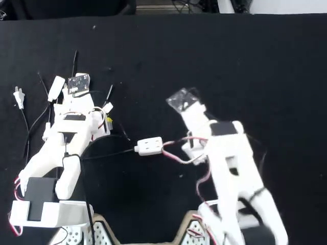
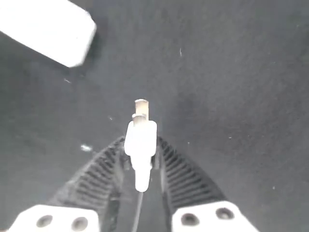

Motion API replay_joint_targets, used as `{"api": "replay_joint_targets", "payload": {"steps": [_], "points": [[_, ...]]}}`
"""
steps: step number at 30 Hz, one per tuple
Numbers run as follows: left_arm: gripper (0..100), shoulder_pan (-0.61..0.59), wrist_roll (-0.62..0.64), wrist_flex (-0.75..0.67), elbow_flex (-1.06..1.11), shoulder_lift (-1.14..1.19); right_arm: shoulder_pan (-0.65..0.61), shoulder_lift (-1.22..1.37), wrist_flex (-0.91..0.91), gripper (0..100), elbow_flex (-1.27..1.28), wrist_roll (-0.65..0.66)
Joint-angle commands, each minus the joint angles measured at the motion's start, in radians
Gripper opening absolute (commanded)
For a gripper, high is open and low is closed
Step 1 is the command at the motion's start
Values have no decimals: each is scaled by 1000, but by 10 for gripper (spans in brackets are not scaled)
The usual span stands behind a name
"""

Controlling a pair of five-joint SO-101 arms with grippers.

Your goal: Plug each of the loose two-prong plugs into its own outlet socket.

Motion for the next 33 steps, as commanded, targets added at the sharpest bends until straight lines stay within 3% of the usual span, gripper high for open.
{"api": "replay_joint_targets", "payload": {"steps": [1, 5, 12, 22, 28, 33], "points": [[198, 15, 2, -3, 2, -54, -153, -191, 20, 11, -47, -80], [198, 8, 2, -2, 56, -172, -328, -242, -78, 11, -5, -143], [198, 8, 6, -5, 176, -411, -473, -85, -368, 11, 44, -166], [198, 16, 11, -5, 286, -652, -552, 27, -647, 11, 131, -338], [198, 21, 11, -15, 334, -750, -583, 33, -683, 11, 154, -354], [198, 82, 11, -112, 433, -807, -654, 27, -684, 11, 156, -362]]}}
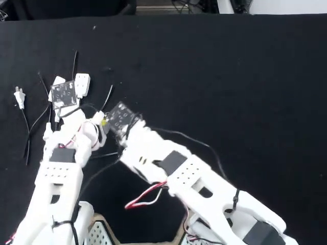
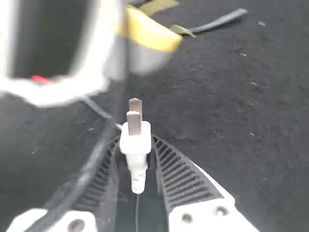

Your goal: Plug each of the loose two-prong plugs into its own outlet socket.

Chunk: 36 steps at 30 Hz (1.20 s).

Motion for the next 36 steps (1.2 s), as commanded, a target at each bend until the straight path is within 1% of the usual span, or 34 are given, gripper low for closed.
{"api": "replay_joint_targets", "payload": {"steps": [1, 4, 7, 12, 17, 21, 24, 27, 31, 36], "points": [[198, 85, 11, -81, 59, -71, -31, -4, -31, 11, -4, -43], [198, 111, 11, -121, 107, -117, -14, -5, -31, 11, -2, -106], [198, 113, 5, -144, 142, -158, -6, -5, -32, 11, -7, -114], [198, 111, 2, -138, 157, -180, -5, -21, -25, 11, -7, -114], [198, 110, 2, -137, 157, -180, -5, -188, 38, 11, 27, -112], [198, 111, 2, -137, 159, -180, -3, -328, 41, 11, 97, -112], [198, 111, 2, -137, 160, -180, 18, -383, 41, 11, 120, -112], [198, 116, 2, -143, 170, -181, 55, -389, 38, 11, 124, -112], [198, 116, 2, -143, 170, -181, 89, -395, -21, 11, 145, -112], [198, 116, 2, -143, 171, -181, 89, -397, -44, 11, 157, -114]]}}
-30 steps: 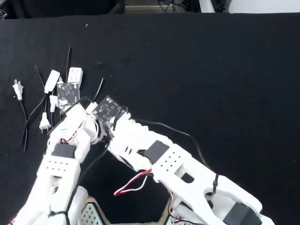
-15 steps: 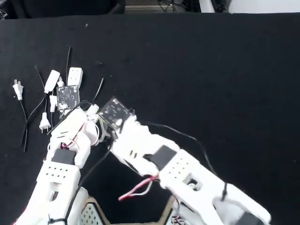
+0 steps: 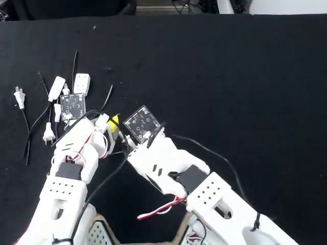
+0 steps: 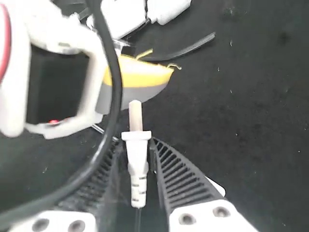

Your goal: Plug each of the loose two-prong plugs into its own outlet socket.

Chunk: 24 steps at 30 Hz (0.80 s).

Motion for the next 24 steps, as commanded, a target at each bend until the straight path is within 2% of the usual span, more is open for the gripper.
{"api": "replay_joint_targets", "payload": {"steps": [1, 11, 17, 24], "points": [[198, 15, 0, -9, 1, -6, 32, -44, -44, 11, -19, -9], [198, 7, 9, -8, -36, -15, 29, 10, -48, 11, 13, -8], [198, 13, 9, -11, -47, -15, -35, 131, -163, 11, 15, -8], [198, 10, 9, -11, -48, -15, -72, 143, -175, 11, 13, -8]]}}
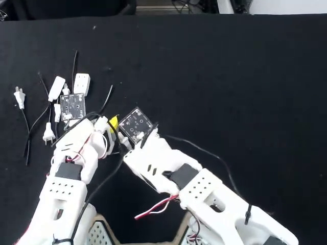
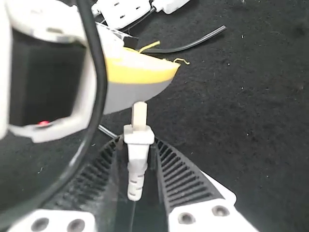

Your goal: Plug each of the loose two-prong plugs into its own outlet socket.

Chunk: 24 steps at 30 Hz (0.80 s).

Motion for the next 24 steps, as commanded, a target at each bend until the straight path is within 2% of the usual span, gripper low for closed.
{"api": "replay_joint_targets", "payload": {"steps": [1, 9, 13, 17, 20, 24], "points": [[198, 8, 11, -12, -51, -11, -38, 4, -31, 11, -12, -5], [198, -110, 11, -11, -76, -11, -31, 7, -29, 10, -12, -5], [198, -76, 34, -9, -76, -11, -68, 12, -34, 10, -10, -3], [198, 2, 26, -8, -74, -11, -81, 8, -29, 10, -10, 57], [198, 47, -38, -5, -67, -5, -77, 4, -29, 10, -8, 63], [198, 38, -77, -11, -47, -2, -40, -8, -26, 10, -16, 63]]}}
